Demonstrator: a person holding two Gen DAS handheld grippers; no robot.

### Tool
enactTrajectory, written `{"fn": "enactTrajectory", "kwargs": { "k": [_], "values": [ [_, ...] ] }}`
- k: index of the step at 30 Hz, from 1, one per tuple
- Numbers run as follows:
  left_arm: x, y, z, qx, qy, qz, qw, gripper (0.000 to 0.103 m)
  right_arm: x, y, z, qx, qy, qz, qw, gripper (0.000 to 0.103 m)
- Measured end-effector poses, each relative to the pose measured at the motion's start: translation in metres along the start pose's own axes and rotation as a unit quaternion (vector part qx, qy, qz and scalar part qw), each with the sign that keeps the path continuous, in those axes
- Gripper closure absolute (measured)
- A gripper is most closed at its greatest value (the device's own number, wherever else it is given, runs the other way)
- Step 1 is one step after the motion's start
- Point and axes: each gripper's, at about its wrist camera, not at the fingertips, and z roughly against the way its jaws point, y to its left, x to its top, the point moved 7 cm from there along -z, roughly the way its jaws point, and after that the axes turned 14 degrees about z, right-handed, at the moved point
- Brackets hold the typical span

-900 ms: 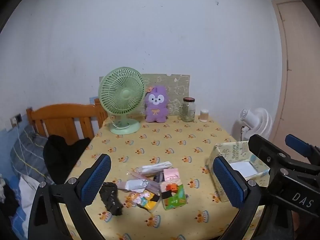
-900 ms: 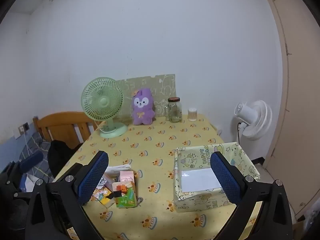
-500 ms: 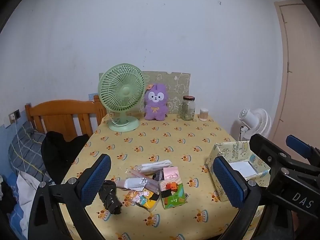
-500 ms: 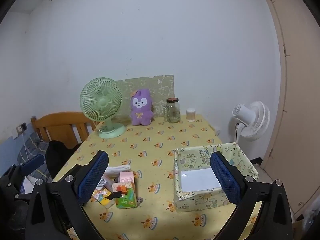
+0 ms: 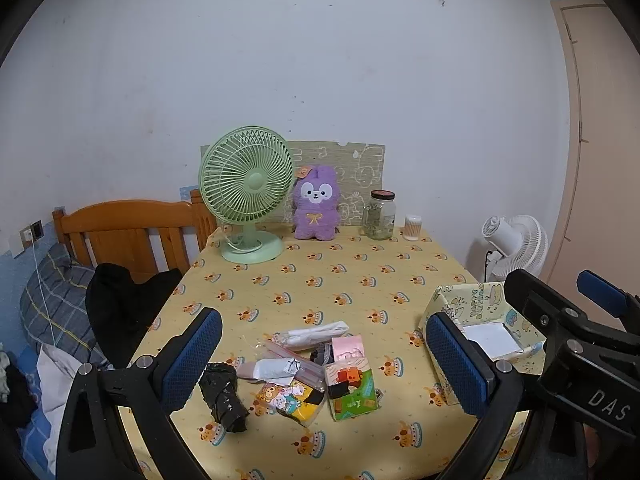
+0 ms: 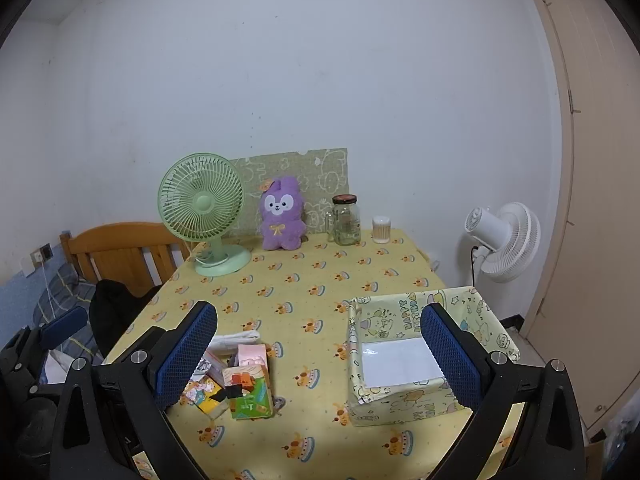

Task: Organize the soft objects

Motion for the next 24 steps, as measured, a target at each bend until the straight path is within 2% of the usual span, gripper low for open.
{"fn": "enactTrajectory", "kwargs": {
  "k": [8, 24],
  "values": [
    [0.0001, 0.0029, 0.0034, 0.004, -0.015, -0.004, 0.9999, 0.001, -0.002, -0.0012, -0.0006, -0.005, -0.005, -0.002, 1.0, 0.0],
    [0.0028, 0.0036, 0.005, 0.007, -0.017, 0.002, 0.9998, 0.002, -0.0044, 0.0009, 0.0019, -0.011, -0.008, -0.001, 1.0, 0.0]
  ]
}}
